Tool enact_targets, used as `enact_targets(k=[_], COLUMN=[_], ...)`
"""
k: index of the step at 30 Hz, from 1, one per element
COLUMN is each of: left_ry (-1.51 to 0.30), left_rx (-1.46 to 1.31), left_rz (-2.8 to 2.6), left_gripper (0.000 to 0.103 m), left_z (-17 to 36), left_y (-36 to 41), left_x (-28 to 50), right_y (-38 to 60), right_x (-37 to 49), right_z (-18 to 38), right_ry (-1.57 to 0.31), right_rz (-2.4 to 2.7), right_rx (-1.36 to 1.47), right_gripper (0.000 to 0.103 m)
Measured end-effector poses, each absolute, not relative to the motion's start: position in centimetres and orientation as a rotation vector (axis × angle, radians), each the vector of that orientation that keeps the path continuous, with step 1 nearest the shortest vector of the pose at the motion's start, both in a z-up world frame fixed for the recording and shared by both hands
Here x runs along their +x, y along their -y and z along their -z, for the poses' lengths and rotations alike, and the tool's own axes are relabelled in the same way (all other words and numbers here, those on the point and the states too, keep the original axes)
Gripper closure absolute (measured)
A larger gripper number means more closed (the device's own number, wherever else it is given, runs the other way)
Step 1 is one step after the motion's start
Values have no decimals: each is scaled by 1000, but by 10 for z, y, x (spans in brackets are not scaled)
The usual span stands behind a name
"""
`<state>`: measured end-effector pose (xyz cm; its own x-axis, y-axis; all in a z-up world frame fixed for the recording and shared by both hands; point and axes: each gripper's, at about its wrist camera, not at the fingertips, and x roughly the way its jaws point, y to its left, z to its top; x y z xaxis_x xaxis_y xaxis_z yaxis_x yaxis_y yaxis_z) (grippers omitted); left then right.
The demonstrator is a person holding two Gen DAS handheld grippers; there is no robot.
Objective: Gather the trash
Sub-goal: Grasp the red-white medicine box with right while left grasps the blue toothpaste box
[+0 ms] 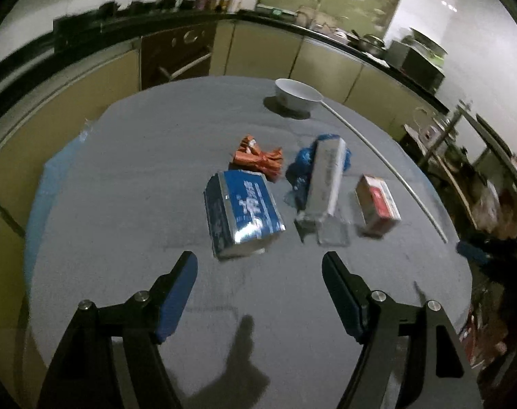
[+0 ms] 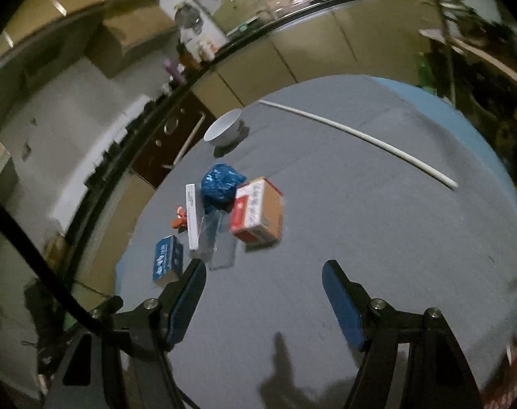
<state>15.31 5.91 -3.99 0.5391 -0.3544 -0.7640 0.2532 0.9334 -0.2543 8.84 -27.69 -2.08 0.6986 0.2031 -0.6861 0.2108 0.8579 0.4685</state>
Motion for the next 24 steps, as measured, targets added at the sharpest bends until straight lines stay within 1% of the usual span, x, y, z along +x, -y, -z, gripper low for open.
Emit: enact_targets(k=[6,10,15,21,22,23,24], left_ry=[-991,-1030,-1066,-1136,-1135,-1128,-1118], left_rx=[-165,-161,-154,-144,-138,-133,-128], left_rz=[320,259,242,230,232,232,234], left_gripper=[27,27,27,27,27,29,33], left_z=[57,70,82,107,108,108,107], left_y=[-45,-40,-33,-21,-20,-18,-17], left_x=[205,233,246,257,255,254,251], right_y=[247,241,232,233,233,234,236], right_x=[160,191,223,237,237,237,235], right_z=[41,50,63,91,94,97,98], right_ry=[-844,-845,-882,-958,-965,-970,-971], right_rz=[31,69,86,112,112,114,113], right_rx=[489,478,434,444,444,441,442], right_gripper=[29,29,29,29,31,38,43])
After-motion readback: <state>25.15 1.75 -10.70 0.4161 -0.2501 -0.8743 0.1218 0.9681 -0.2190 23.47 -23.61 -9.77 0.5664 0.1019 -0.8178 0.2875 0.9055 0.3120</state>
